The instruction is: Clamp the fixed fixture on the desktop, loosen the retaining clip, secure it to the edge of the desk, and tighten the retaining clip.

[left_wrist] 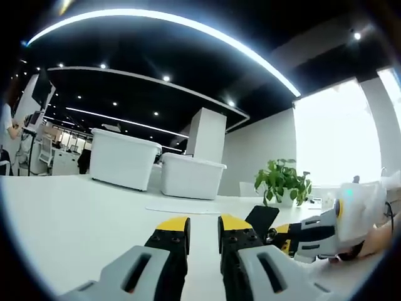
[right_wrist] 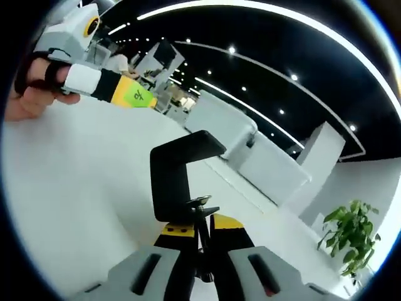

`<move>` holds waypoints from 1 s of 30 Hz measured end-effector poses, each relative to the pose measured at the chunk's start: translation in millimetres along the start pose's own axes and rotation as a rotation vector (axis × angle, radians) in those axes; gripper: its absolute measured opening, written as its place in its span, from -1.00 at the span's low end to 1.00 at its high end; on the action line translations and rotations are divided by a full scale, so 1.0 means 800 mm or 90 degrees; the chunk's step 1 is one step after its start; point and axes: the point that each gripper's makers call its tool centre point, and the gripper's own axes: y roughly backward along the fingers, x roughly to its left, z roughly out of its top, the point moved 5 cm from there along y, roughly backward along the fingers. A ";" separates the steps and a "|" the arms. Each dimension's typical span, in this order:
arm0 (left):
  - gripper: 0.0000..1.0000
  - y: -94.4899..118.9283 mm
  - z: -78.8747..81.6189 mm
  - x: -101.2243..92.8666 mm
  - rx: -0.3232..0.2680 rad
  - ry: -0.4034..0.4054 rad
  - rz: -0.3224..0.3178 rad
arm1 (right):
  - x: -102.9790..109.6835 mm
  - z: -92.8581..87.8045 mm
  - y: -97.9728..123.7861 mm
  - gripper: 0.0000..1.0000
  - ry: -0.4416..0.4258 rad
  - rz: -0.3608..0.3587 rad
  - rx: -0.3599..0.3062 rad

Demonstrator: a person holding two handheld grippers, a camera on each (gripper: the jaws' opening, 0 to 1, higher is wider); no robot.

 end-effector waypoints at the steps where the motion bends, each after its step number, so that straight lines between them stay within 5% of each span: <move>1: -0.64 -0.001 0.000 -0.002 0.001 -0.005 -0.003 | -0.001 0.000 0.000 -0.89 -0.005 0.001 -0.001; 16: -0.64 -0.001 -0.002 0.000 0.005 -0.015 0.001 | -0.019 -0.009 0.007 -0.91 -0.177 0.013 -0.024; 23: -0.64 0.000 -0.002 0.000 0.007 -0.018 0.003 | -0.026 -0.020 0.007 -0.93 -0.333 0.025 -0.024; 30: -0.64 -0.001 -0.003 0.000 0.012 -0.024 0.004 | -0.026 -0.023 0.003 -0.94 -0.341 0.032 -0.034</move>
